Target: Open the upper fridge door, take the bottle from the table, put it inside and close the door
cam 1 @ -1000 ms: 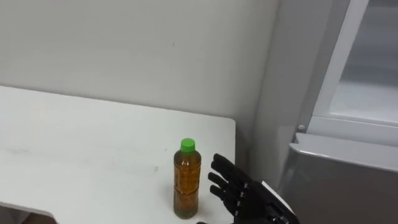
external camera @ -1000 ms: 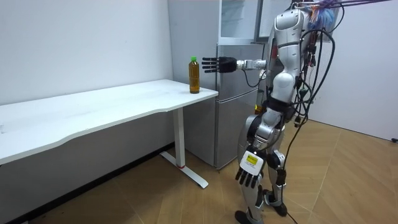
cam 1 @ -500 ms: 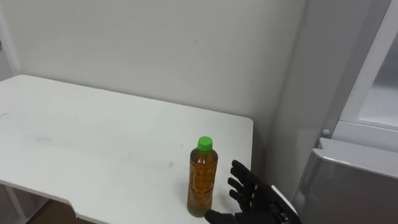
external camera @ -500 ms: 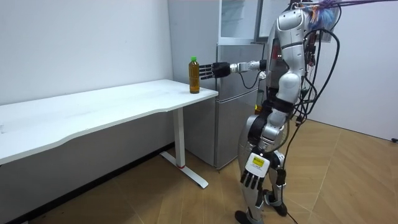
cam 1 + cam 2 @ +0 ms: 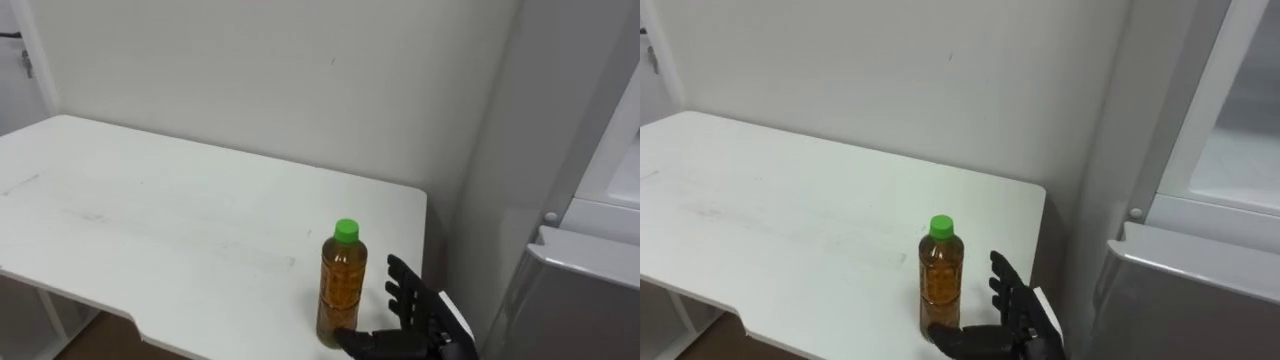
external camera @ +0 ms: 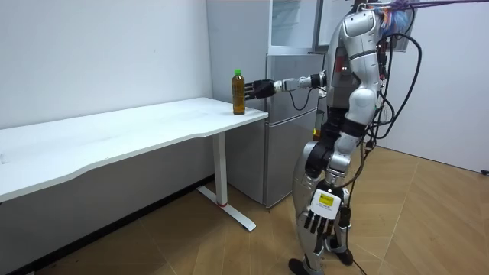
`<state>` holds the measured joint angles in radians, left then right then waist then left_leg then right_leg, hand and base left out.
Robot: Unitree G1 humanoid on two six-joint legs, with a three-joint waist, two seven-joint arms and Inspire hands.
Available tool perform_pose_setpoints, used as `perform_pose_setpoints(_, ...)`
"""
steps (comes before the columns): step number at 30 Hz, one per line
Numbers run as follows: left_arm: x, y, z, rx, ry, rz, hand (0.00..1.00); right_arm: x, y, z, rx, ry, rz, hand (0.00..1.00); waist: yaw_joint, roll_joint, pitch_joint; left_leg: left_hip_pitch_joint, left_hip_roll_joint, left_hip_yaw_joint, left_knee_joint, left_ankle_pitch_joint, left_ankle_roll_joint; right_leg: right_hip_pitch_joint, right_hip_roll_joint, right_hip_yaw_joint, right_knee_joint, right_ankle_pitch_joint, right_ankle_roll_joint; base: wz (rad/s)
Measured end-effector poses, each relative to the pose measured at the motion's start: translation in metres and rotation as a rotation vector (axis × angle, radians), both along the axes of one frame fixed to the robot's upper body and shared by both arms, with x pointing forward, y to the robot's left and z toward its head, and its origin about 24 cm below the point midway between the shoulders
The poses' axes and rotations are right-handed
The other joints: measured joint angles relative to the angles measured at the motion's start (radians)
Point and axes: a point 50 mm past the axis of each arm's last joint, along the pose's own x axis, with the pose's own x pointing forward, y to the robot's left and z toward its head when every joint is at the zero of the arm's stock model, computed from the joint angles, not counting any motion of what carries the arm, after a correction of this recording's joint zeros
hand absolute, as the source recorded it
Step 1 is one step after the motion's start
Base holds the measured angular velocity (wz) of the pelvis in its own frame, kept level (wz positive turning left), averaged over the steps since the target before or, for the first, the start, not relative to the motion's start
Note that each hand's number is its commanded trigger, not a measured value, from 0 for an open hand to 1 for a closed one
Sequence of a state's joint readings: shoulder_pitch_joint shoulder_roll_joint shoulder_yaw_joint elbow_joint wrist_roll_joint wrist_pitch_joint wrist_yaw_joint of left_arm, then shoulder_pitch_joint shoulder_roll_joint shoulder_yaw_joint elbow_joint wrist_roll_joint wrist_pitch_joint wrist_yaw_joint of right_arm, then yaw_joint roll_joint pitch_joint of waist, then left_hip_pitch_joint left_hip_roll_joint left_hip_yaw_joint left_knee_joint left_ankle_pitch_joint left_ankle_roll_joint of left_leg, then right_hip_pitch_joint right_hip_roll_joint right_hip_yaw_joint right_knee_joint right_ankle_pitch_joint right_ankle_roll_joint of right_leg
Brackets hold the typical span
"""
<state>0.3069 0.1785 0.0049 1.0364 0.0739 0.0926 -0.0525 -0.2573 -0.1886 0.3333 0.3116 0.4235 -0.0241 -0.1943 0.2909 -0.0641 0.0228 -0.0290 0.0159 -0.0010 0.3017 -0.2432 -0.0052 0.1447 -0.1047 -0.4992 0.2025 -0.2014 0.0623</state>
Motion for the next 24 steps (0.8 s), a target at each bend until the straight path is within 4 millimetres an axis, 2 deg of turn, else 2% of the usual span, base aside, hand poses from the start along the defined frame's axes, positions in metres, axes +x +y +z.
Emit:
perform_pose_setpoints(4,0.000,0.000,0.000,0.000,0.003,0.001,0.00,0.000,-0.002,-0.004,-0.009,0.017,-0.039,0.00,0.010,-0.001,-0.0012,0.003,-0.009,-0.018,0.001,0.002,0.001,0.015,-0.004,-0.010,0.000,-0.002,0.003,0.13)
perform_pose_setpoints(6,0.000,0.000,0.000,0.000,0.002,0.001,0.00,-0.001,-0.004,-0.008,-0.015,0.035,-0.053,0.00,0.013,-0.008,-0.0063,-0.001,-0.015,-0.028,0.002,0.004,0.004,0.016,-0.009,-0.026,0.002,-0.006,0.009,0.18)
perform_pose_setpoints(11,-0.005,-0.001,0.001,0.000,0.010,0.005,0.00,-0.001,0.002,-0.009,0.004,0.039,-0.052,0.00,0.017,-0.012,-0.0091,-0.010,-0.027,-0.044,0.004,0.009,0.010,0.016,-0.018,-0.035,0.003,-0.007,0.011,0.11)
perform_pose_setpoints(16,-0.005,-0.001,0.001,0.002,0.013,0.006,0.00,-0.002,0.006,-0.010,-0.001,0.044,-0.053,0.00,0.023,-0.014,-0.0094,-0.022,-0.039,-0.066,0.007,0.014,0.015,0.017,-0.025,-0.054,0.003,-0.007,0.012,0.14)
perform_pose_setpoints(24,-0.007,-0.003,0.000,0.000,0.024,0.003,0.00,-0.002,0.008,-0.010,-0.010,0.046,-0.055,0.00,0.046,-0.011,-0.0074,-0.029,-0.049,-0.068,0.008,0.020,0.020,0.013,-0.034,-0.056,0.003,-0.012,0.020,0.01)
